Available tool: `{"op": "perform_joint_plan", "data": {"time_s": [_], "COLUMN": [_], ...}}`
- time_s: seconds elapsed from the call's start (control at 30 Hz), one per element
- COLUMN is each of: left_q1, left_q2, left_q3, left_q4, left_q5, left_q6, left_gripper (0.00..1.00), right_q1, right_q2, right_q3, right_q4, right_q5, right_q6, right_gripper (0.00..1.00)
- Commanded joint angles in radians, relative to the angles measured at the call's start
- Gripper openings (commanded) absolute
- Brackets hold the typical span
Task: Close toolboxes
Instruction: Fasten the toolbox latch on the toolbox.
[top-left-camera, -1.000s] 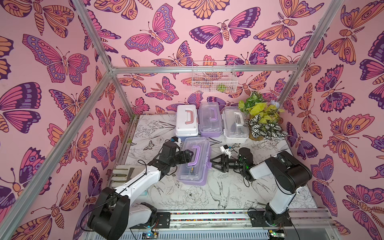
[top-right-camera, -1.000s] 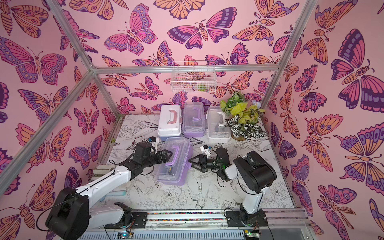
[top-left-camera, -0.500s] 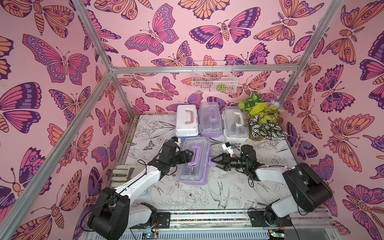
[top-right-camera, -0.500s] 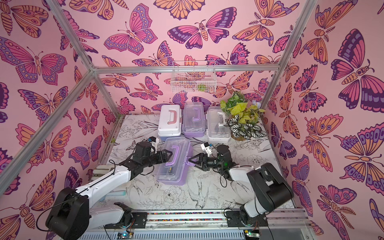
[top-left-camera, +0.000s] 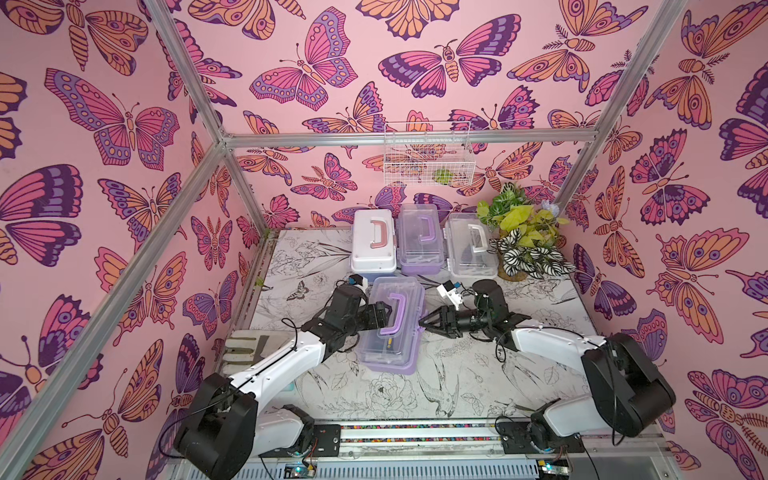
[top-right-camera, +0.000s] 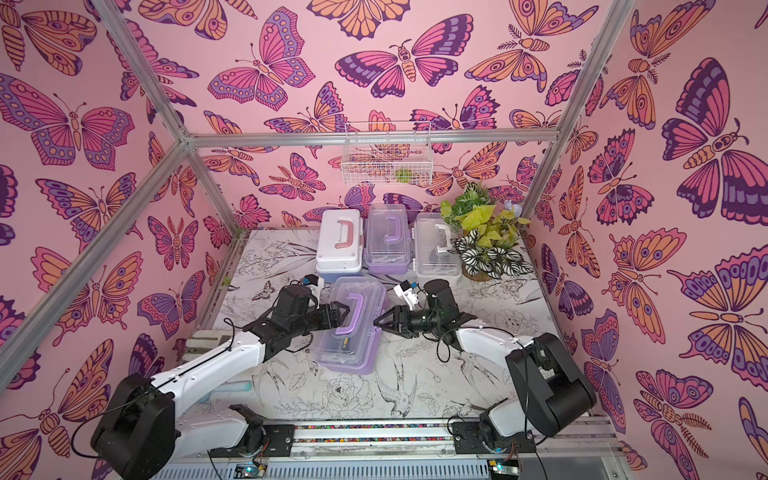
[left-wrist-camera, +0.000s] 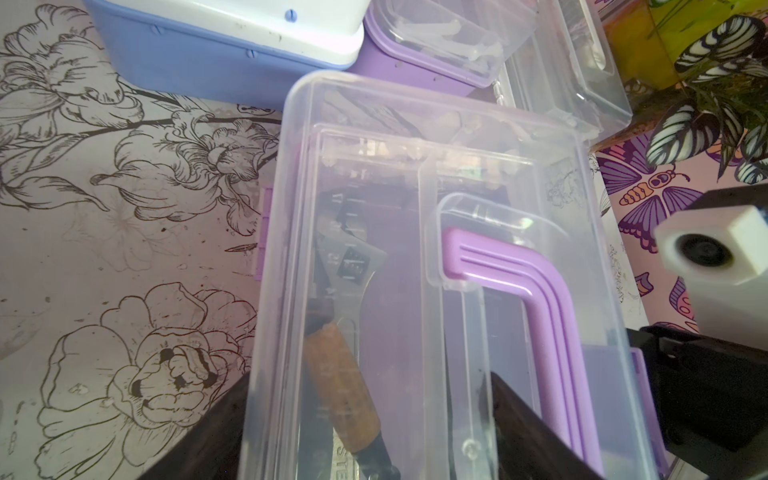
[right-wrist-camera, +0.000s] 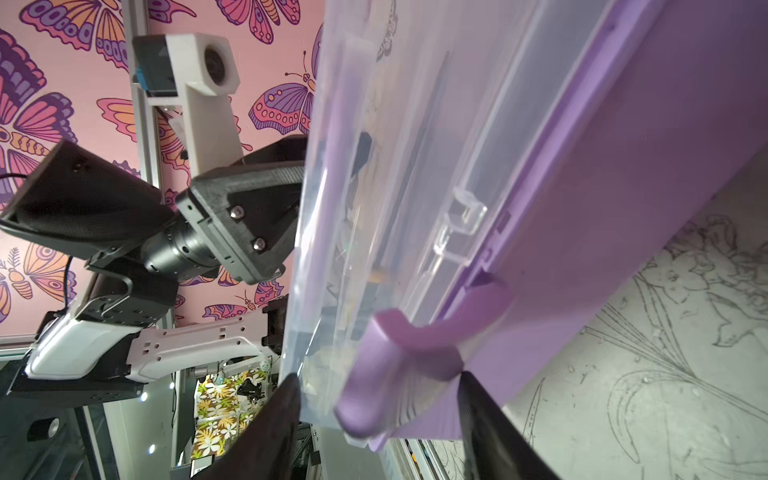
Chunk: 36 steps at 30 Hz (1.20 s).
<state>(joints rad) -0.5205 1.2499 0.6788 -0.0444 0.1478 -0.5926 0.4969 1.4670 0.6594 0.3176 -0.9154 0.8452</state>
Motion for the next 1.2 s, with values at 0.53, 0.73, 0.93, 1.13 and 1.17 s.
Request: {"op": "perform_joint_plan", "data": {"time_s": [0.53, 0.73, 0.93, 1.13, 1.17], "left_q1": [-0.091, -0.118, -0.128, -0.135, -0.139], "left_q2": [-0.007, 0.002, 0.013, 0.013, 0.013], "left_q3": [0.004, 0.033, 0.049, 0.053, 0.054], "left_q4": [-0.327, -0.373, -0.375, -0.374, -0.374], "left_q5": [-0.019, -0.057, -0.065, -0.067, -0.068], "left_q6": [-0.054, -0.035, -0.037, -0.042, -0.043], "left_gripper": [0.85, 0.86, 0.86, 0.86, 0.86], "right_q1": [0.017, 0.017, 0.017, 0.018, 0.019], "right_q2": [-0.017, -0.041, -0.036, -0.01, -0.009], "right_q3": [0.089, 0.115, 0.115, 0.098, 0.098], "right_q4": [-0.229, -0.331, -0.339, -0.305, -0.304], "right_q5": [0.042, 0.052, 0.051, 0.049, 0.048], "right_q6": [-0.132, -0.187, -0.187, -0.169, -0.169], "right_gripper": [0.5, 0.5, 0.42, 0.32, 0.3]}}
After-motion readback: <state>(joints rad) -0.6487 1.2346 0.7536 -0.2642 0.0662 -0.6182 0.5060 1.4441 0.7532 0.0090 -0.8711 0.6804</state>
